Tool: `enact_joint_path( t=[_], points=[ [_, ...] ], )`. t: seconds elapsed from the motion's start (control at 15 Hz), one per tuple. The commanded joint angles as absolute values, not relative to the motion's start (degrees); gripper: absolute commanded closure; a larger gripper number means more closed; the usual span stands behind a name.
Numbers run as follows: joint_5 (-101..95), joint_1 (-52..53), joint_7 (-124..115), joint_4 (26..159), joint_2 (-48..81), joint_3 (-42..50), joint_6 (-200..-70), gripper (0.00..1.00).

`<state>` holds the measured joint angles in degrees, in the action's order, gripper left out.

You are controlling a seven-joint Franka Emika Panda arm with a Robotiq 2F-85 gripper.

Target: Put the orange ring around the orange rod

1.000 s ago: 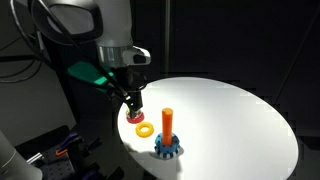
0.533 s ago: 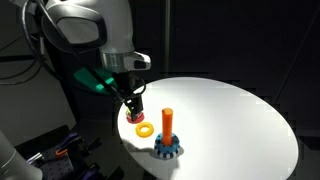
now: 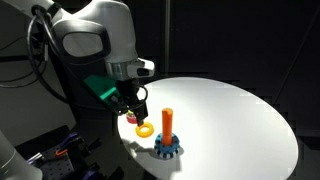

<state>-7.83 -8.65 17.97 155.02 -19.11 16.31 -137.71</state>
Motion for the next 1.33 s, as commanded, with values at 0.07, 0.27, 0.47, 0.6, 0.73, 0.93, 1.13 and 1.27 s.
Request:
enact_joint_path(
  t=[0.07, 0.27, 0.47, 0.6, 0.73, 0.93, 1.13, 1.27],
  points=[
    [-7.3, -10.1, 13.6, 155.7, -13.7, 14.8, -145.2, 0.0],
    [-7.4, -10.0, 11.3, 155.7, -10.4, 14.0, -148.8, 0.0],
    [-8.1, -9.9, 8.3, 155.2, -6.5, 12.7, -151.8, 0.0],
    [-8.9, -9.9, 5.6, 154.7, -3.7, 11.7, -154.4, 0.0],
    [-9.8, -9.9, 3.0, 154.3, -0.9, 11.1, -157.5, 0.0],
    [-11.4, -9.6, -0.7, 153.0, 3.0, 10.8, -161.0, 0.0],
    [-13.0, -8.8, -3.5, 151.4, 6.9, 11.5, -163.7, 0.0],
    [-12.7, -8.2, -4.0, 150.1, 9.0, 11.8, -164.8, 0.0]
  ],
)
